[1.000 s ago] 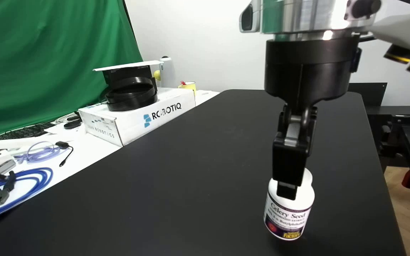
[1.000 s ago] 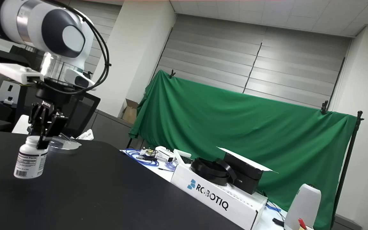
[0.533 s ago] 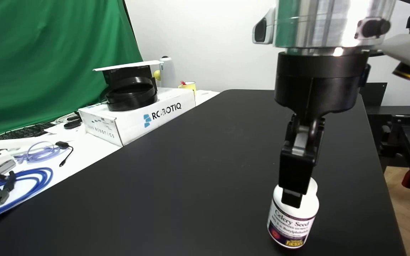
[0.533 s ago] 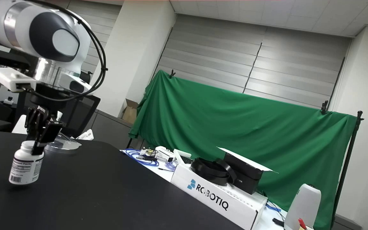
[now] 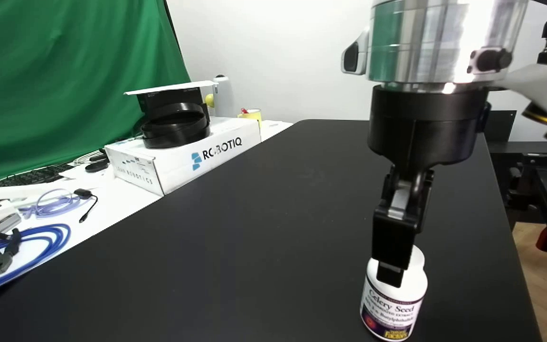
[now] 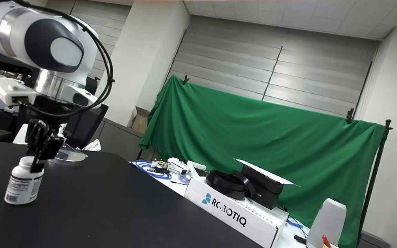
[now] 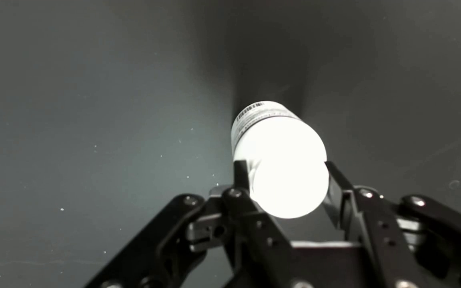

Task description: Move the white bottle from the scale to the middle of the table

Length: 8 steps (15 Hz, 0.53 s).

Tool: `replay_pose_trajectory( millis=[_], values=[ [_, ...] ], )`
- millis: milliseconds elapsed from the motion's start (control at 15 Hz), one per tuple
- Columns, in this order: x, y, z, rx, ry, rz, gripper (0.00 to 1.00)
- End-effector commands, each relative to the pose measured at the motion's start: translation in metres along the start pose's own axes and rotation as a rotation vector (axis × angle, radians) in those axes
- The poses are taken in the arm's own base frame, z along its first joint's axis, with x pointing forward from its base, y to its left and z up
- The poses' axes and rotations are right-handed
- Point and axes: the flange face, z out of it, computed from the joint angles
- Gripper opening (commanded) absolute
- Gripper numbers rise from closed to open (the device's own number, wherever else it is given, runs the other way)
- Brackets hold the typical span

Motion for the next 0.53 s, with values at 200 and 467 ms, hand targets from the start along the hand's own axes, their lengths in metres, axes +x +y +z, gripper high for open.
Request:
replay_pose_trajectory(
  millis=[200, 467],
  values=[
    [0.001, 0.004, -0.003, 0.007, -0.002, 0.007, 0.79],
    [0.006, 0.005, -0.027, -0.011, 0.027, 0.004, 1.0]
  ],
)
